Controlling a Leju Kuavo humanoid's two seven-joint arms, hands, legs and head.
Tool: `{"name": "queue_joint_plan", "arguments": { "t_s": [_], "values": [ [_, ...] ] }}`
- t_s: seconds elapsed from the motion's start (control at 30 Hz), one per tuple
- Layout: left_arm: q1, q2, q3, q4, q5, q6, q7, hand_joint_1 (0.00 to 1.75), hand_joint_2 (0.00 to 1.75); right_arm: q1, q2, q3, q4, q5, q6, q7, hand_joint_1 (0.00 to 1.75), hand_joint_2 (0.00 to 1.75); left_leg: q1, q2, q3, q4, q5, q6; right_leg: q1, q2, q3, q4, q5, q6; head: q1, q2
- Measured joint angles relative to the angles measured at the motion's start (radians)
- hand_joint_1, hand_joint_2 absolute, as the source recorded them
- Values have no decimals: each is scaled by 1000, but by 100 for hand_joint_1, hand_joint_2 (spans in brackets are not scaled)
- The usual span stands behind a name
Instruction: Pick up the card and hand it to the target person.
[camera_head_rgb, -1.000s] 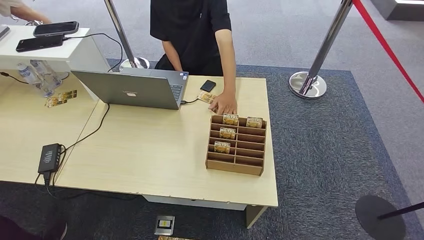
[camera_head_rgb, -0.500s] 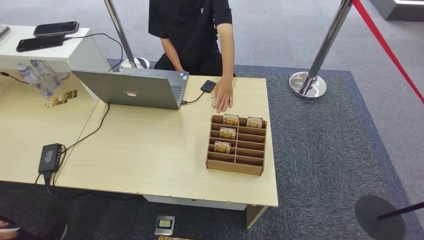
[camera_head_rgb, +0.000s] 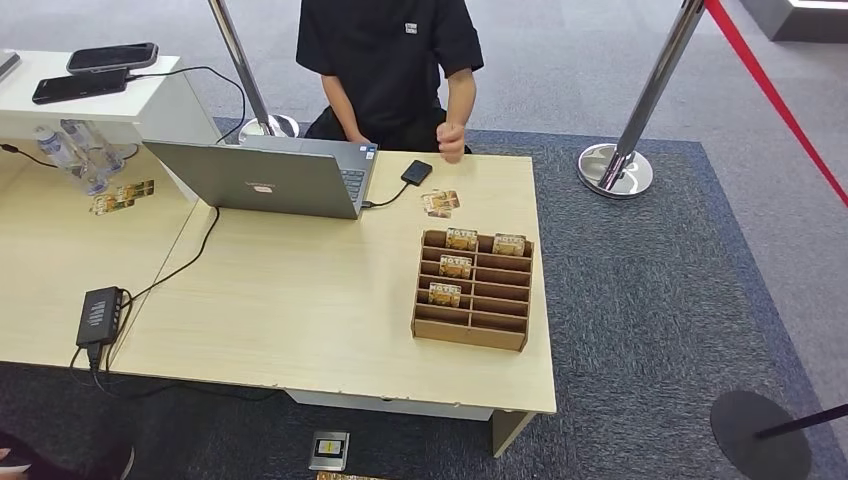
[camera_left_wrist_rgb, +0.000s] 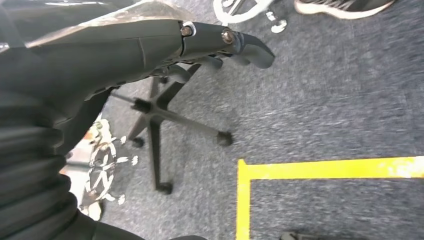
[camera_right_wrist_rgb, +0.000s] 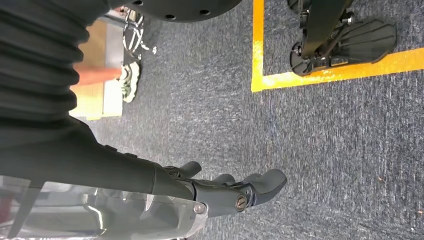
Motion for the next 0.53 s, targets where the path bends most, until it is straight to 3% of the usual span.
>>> {"name": "queue_joint_plan", "arguments": {
  "t_s": [0.03,0.1,0.17,0.23,0.53],
  "values": [
    [4,4,-16,-2,22,-9,3,0,175,5,-3,17,-2,-23,6,-1,0,175,0,0,0,0,0,0,0,0,0,0,0,0,0,0],
    [12,12,-47,-7,64,-27,9,0,175,16,-9,50,-6,-66,17,-2,0,87,0,0,0,0,0,0,0,0,0,0,0,0,0,0],
    [20,20,-78,-13,104,-44,14,0,87,26,-16,81,-9,-107,27,-3,0,0,0,0,0,0,0,0,0,0,0,0,0,0,0,0],
    [27,27,-109,-18,144,-61,19,0,0,36,-22,112,-14,-148,37,-4,0,0,0,0,0,0,0,0,0,0,0,0,0,0,0,0],
    [61,60,-246,-45,324,-136,43,0,0,82,-49,250,-38,-331,84,-9,0,0,0,0,0,0,0,0,0,0,0,0,0,0,0,0]
  ]
}}
